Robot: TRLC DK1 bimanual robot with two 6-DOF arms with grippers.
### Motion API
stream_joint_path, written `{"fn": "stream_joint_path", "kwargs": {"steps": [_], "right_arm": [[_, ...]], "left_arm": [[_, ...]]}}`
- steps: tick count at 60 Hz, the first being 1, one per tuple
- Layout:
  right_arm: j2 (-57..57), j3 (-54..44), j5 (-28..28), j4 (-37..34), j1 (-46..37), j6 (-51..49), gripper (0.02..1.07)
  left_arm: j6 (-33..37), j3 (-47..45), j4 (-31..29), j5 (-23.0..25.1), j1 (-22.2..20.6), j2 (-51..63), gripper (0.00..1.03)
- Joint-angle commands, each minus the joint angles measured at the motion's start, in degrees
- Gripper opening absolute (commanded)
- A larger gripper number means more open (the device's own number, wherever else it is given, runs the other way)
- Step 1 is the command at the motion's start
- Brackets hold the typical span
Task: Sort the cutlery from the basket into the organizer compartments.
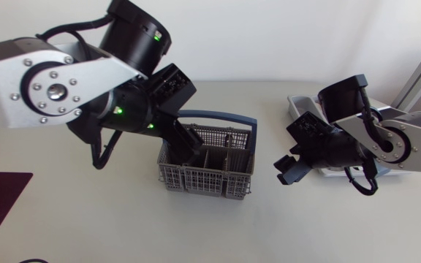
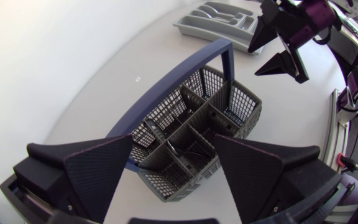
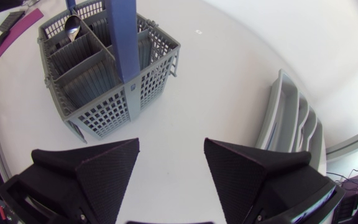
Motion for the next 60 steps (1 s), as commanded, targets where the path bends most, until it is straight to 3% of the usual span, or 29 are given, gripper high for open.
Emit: {"fn": "stream_joint_path", "kwargs": {"steps": [1,15,31,45,60], "right_arm": [[-1.11,-2.07,-0.14,-0.07,-0.53,1.09,0.78],[-2.43,-3.39,-0.58,0.2,-0.79,1.44,0.78],[-3.31,-3.91,-0.66,0.2,-0.79,1.61,0.78],[-3.22,-4.35,-1.1,0.81,-0.62,1.61,0.78],[-3.22,-4.71,-1.1,0.9,-0.44,1.61,0.78]], "left_arm": [[-3.66,2.3,-1.69,-1.46,-0.78,3.21,0.9],[-8.49,5.2,-3.62,-6.03,-1.48,8.92,0.9],[-10.69,5.99,-3.36,-8.14,-0.34,13.93,0.88],[-10.69,5.82,-2.48,-14.29,-1.13,16.04,0.87],[-10.78,5.82,-0.89,-15.08,-1.57,18.15,0.81]]}}
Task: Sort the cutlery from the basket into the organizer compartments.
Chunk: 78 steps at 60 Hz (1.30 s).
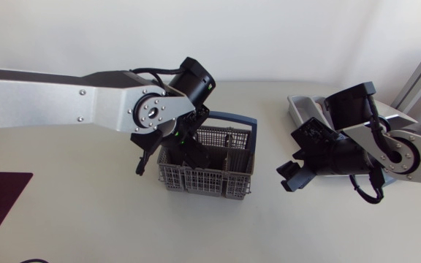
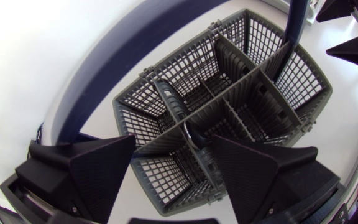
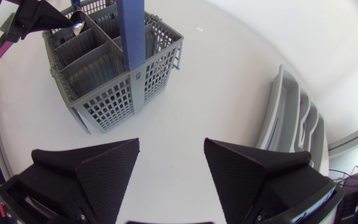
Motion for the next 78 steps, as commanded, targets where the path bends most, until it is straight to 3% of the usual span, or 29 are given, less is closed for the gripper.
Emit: {"fn": "stream_joint_path", "kwargs": {"steps": [1,7,28,42,78], "right_arm": [[-0.47,-1.71,-0.29,0.57,-0.07,1.44,0.78],[-0.56,-1.8,-0.29,0.57,0.11,1.44,0.78],[-0.56,-2.06,-0.21,0.66,0.19,1.53,0.78],[-0.65,-2.24,0.06,0.92,0.37,1.53,0.78],[-0.47,-2.94,1.11,1.89,1.07,1.53,0.78]], "left_arm": [[-1.55,1.47,0.75,-0.94,-0.54,1.96,0.8],[-1.64,1.82,0.92,-0.94,-0.54,2.75,0.76],[-1.82,1.29,3.21,-2.61,-1.59,4.86,0.42],[-1.73,0.59,3.56,-3.4,-2.12,5.03,0.28],[0.56,-1.52,3.47,-5.42,-4.32,3.1,0.1]]}}
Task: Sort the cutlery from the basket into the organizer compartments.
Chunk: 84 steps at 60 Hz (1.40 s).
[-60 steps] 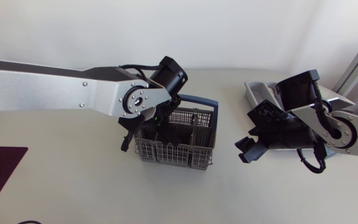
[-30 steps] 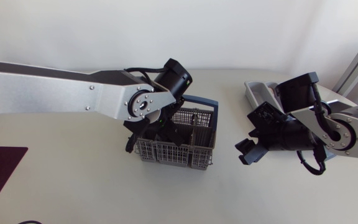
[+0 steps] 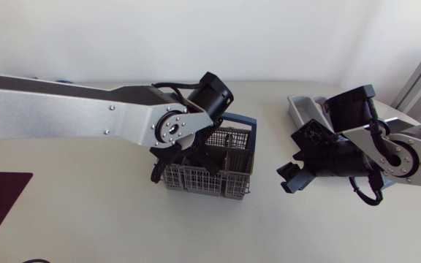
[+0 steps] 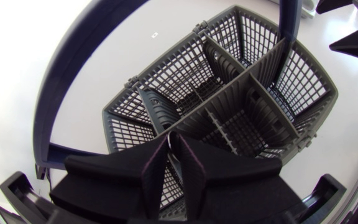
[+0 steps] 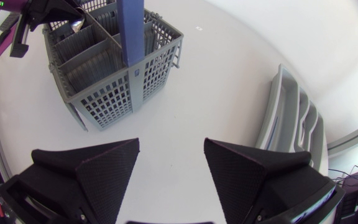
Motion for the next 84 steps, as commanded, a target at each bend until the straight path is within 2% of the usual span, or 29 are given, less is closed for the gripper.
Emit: {"fn": "stream_joint_path", "kwargs": {"steps": [1,16,30,61,73,84], "right_arm": [[-0.36,-1.94,0.52,0.82,0.72,1.57,0.78],[-0.45,-2.29,1.75,0.99,1.51,1.75,0.78],[-0.54,-2.46,2.63,1.08,2.3,1.84,0.78],[-3.17,-3.78,3.86,2.31,2.74,1.22,0.78],[-10.99,-4.66,2.98,1.96,2.83,0.17,0.78],[-19.78,-4.66,-0.44,0.03,2.83,-0.36,0.78]], "left_arm": [[0.67,-1.81,-0.09,-0.31,-0.65,-0.49,0.1],[3.21,-3.21,0.43,-3.12,-2.93,-2.86,0.03],[6.73,-6.73,4.04,-7.16,-5.92,-5.41,0.03],[12.27,-9.89,8.52,-8.92,-7.59,-16.57,0.03],[14.64,-8.66,7.29,-8.3,-8.21,-24.04,0.03],[14.38,-5.76,2.98,-3.65,-8.38,-30.02,0.03]]}}
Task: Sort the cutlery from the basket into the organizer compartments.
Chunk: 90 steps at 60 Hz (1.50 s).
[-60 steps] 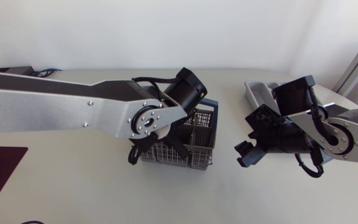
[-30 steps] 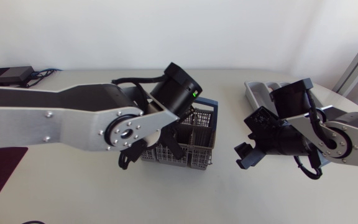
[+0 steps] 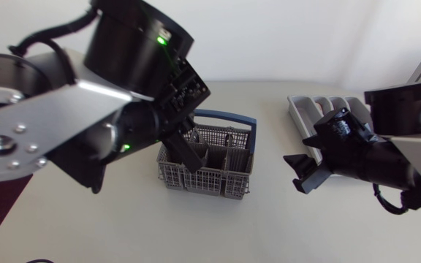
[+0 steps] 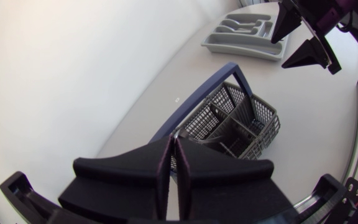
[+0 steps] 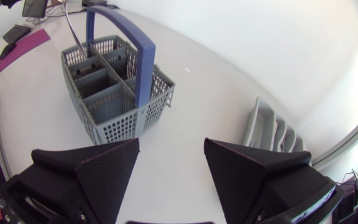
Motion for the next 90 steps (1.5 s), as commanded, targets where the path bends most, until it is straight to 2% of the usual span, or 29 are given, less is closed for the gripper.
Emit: {"fn": "stream_joint_path", "kwargs": {"steps": [1,11,23,39,58,64,68,73,85,90], "right_arm": [[-3.77,-1.38,-1.25,-1.46,0.47,-1.0,0.78],[-12.56,-1.47,-6.09,-4.19,0.56,-2.05,0.78],[-20.38,-1.29,-10.57,-7.52,1.7,-2.75,0.78],[-24.51,-2.7,-10.75,-7.52,7.68,-2.93,0.78],[-16.25,-2.52,0.77,0.12,18.31,-3.28,0.77],[-11.59,-2.17,4.72,3.55,21.3,-3.37,0.67],[-8.78,-1.56,4.9,5.48,21.3,-3.37,0.61],[-6.23,-0.59,5.16,6.8,21.3,-3.54,0.6],[-0.69,1.78,6.3,9.0,21.48,-3.63,0.39],[1.15,2.13,7.36,9.79,21.92,-3.63,0.38]], "left_arm": [[0.63,2.85,-1.65,1.51,-0.38,-3.05,0.03],[-5.52,6.63,-7.8,12.06,1.64,-4.19,0.03],[-13.26,9.71,-11.23,29.11,7.26,1.08,0.03],[-20.11,14.02,-12.55,41.42,10.78,10.22,0.03],[-23.89,19.73,-14.04,46.51,11.92,15.59,0.03],[-24.68,20.43,-14.04,47.04,11.92,16.73,0.03],[-25.04,20.87,-14.4,47.57,12.01,17.43,0.03],[-25.56,21.13,-14.66,47.74,11.92,17.96,0.03],[-26.44,21.66,-15.36,48.18,12.27,19.1,0.03],[-26.71,21.84,-15.54,49.15,12.63,19.28,0.03]]}}
